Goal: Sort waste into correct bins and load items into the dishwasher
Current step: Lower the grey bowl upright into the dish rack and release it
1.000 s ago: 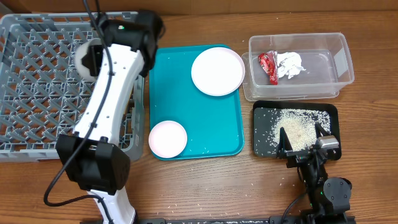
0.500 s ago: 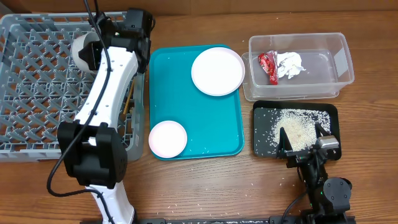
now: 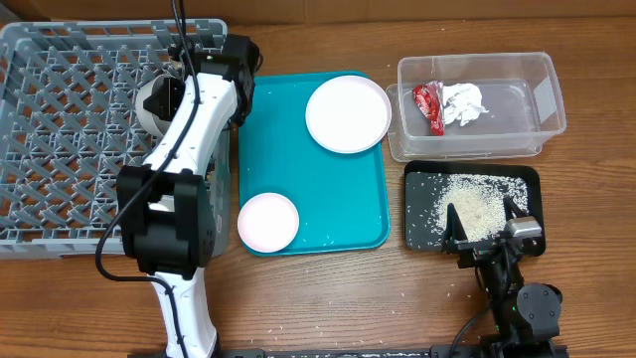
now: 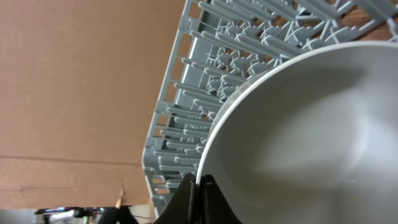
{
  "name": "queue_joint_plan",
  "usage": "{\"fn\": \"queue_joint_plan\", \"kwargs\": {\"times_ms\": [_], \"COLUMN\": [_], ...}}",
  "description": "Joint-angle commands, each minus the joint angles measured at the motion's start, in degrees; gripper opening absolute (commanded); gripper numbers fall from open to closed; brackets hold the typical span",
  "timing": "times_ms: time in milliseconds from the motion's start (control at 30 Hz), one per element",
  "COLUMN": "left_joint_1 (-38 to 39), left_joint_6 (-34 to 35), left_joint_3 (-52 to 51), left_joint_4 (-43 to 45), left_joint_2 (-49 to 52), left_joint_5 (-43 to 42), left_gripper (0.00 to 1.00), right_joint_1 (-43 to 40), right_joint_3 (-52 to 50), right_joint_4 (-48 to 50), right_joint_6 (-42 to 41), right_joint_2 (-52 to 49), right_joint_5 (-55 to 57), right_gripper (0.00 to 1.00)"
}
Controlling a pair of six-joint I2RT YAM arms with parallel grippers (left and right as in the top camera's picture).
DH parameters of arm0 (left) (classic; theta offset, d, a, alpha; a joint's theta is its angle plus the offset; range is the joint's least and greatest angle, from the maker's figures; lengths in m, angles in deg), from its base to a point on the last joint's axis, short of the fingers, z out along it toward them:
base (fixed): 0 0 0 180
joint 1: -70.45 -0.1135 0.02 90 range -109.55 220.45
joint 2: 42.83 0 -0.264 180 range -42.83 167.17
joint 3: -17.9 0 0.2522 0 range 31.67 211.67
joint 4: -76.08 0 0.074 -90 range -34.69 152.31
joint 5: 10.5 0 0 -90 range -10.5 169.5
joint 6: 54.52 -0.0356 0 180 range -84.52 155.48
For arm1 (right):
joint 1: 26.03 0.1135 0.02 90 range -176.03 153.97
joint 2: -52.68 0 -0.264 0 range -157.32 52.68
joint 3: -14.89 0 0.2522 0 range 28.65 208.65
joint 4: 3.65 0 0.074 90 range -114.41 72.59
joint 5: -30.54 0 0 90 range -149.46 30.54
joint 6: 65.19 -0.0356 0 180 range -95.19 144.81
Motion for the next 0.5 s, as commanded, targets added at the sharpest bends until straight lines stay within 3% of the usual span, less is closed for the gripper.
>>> {"fn": "queue_joint_plan", "kwargs": {"times_ms": [0, 467], "left_joint_1": [1.81, 2.82], "left_joint_6": [-0.15, 2.43], "left_joint_3": [-0.55, -0.50], "left_joint_4": [-0.94, -8.61], "left_joint_2": [2.32, 2.32], "left_joint_5": [0.04, 6.08], "left_gripper": [0.04, 0.04], "right_joint_1": [-0.22, -0.22], "right_joint_3": [-0.57, -0.57], "right_joint_4": [0.33, 0.35], "right_joint_6": [0.02, 0.02], "right_joint_2": [0.50, 0.50], "right_joint_5": [0.07, 0.07], "right_gripper": [1.00, 1.00]}}
